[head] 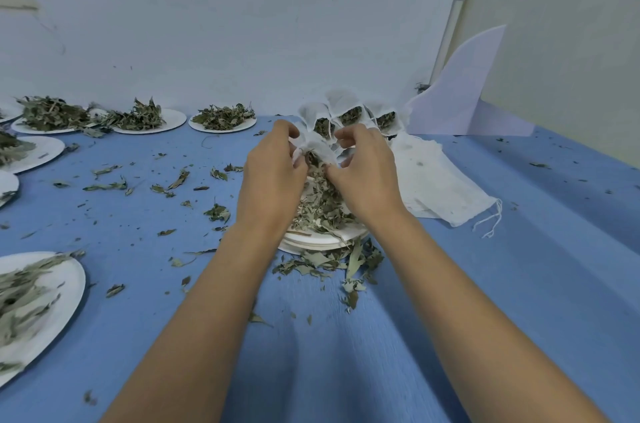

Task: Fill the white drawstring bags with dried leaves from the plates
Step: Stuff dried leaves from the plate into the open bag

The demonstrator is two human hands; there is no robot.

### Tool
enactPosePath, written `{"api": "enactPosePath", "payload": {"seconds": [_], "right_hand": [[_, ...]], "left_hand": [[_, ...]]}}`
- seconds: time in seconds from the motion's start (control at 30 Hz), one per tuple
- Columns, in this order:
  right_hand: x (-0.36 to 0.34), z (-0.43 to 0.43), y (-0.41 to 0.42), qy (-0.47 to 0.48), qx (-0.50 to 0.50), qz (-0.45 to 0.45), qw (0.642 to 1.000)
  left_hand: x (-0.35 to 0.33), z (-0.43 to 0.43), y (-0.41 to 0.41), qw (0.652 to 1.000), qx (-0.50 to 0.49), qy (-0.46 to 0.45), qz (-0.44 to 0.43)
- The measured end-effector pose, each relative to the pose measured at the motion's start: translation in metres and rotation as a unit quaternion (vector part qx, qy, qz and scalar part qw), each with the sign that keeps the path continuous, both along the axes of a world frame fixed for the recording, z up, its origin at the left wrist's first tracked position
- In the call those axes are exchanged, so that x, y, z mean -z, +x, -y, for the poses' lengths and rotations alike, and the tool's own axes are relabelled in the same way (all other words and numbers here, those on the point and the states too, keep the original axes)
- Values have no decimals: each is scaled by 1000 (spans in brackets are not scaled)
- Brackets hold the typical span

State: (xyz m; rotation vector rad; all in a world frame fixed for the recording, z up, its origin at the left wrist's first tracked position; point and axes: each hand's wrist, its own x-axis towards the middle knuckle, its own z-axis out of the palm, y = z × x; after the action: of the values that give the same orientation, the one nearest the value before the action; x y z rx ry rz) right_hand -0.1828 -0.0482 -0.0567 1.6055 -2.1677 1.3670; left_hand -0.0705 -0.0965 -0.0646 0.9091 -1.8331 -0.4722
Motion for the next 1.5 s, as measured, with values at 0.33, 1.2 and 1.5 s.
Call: {"api": "enactPosePath", "payload": {"seconds": [0.33,1.2,1.5], "right_hand": [[0,-2,5,-41,-22,-30,998],[7,-9,9,-211,-62,-58,974],[-1,-4,4,-33,-185,315,930]], "left_hand": [[1,-3,0,999,-16,-40,17],[-5,-3,3,995,-63,-6,-78],[-3,0,4,988,-94,36,-121]]}}
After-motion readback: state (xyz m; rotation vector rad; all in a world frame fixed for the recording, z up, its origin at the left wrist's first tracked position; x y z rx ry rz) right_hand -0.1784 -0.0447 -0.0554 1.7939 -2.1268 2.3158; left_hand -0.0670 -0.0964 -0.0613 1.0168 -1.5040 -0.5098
